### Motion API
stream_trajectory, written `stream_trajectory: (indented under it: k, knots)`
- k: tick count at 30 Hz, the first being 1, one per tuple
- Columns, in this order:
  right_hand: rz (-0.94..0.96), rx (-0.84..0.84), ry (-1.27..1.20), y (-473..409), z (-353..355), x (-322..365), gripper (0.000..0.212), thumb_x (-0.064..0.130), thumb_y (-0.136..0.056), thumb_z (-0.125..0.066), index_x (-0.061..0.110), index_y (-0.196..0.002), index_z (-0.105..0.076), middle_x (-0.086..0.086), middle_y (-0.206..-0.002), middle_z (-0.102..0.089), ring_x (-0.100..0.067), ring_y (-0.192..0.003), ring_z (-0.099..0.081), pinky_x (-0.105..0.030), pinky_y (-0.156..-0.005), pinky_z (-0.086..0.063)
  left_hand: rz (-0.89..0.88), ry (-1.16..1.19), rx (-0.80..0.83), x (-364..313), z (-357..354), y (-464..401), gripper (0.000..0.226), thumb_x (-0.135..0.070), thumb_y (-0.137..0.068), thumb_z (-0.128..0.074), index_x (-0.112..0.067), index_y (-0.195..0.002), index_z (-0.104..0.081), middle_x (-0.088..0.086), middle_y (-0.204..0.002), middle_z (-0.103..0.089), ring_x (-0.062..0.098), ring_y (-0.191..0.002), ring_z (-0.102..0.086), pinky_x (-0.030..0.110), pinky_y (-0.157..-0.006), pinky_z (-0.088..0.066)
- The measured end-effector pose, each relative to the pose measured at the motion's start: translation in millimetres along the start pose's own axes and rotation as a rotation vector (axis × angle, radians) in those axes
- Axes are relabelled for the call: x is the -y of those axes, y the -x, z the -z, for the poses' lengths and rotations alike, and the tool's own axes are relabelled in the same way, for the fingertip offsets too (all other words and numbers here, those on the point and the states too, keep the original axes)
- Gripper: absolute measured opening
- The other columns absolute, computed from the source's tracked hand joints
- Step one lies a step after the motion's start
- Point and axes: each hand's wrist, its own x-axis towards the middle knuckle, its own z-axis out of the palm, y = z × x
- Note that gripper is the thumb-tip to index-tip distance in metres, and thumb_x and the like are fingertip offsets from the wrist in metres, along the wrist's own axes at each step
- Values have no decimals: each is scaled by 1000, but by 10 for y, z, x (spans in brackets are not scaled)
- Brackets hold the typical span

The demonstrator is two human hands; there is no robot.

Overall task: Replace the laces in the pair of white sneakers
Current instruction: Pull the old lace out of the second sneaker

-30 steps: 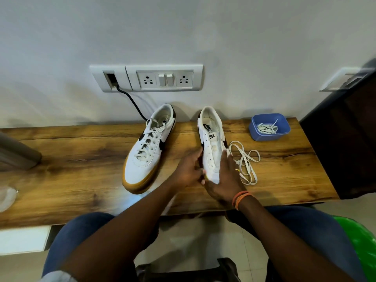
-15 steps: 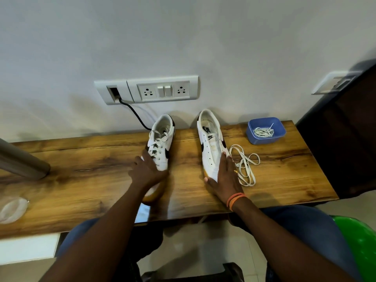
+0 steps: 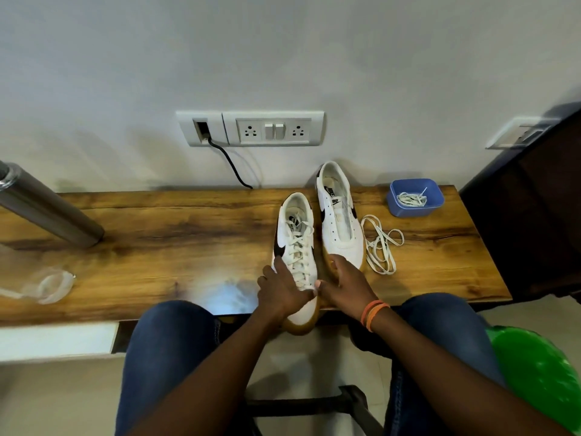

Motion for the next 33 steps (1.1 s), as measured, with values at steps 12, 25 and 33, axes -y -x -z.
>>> stream_trajectory:
  k: [12,25,33]
  knots:
    - [76,-264,-45,-942,-181,38,23,29,-92,-65,9,-102,-66,-6,-99,-65,-19,-91,-59,-28,-81,-47,-415,208,-393,-132,609,-496,27,-27,-94,-60,-14,-117,-57,-2,-106,-56,17,-100,-52,29,-76,-39]
    - [-390,-3,-1204,-1233,242,162,32,27,-95,-47,20,-64,-45,1,-65,-55,-12,-50,-42,-27,-54,-32,165,1053,126,-361,834,-701,27,-23,-94,-46,-17,-67,-47,0,-68,-46,13,-59,-39,29,-58,-29]
    - [-349,-220,-1344,-1373,670,-9,41,40,-100,-41,23,-63,-39,5,-55,-47,-10,-40,-34,-18,-43,-26,160,1308,-147,-114,1424,-839,37,-35,-104,-39,-21,-70,-41,-3,-58,-45,16,-51,-44,26,-51,-30]
